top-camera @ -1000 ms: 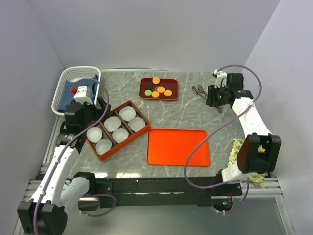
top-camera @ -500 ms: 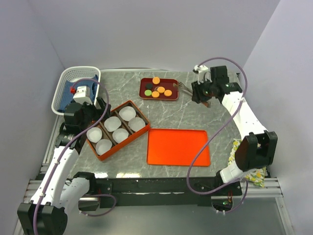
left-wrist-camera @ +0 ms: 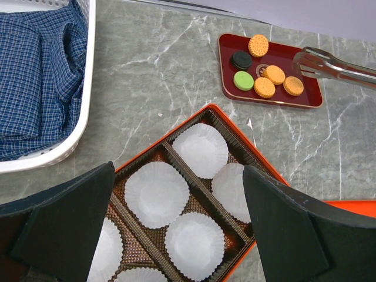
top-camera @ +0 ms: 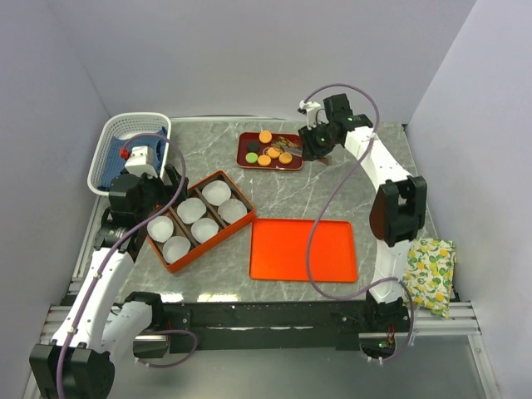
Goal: Pack the cookies
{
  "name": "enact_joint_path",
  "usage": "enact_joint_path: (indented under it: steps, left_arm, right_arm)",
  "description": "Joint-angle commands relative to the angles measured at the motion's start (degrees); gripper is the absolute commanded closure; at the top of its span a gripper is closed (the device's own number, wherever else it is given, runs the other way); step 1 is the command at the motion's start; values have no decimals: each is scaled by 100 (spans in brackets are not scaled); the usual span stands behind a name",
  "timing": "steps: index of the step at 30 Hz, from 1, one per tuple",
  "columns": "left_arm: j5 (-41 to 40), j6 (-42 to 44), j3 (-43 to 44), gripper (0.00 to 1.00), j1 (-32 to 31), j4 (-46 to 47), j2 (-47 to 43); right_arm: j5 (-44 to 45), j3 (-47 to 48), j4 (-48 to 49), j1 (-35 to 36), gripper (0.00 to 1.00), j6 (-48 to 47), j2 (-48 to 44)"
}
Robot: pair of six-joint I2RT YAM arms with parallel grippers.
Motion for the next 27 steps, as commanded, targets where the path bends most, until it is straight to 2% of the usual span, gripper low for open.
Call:
enact_joint_path:
  steps: [1,12,27]
  left_arm:
    - [6,94,98,4,11,181,0]
    - [85,94,124,3,11,173,71]
    - [102,103,115,3,11,190,53]
  right_arm:
    - [69,755,-340,15,55,-74,261]
    - [341,334,-393,15,54,-92,252]
    - [570,264,-411,6,52,-48,358]
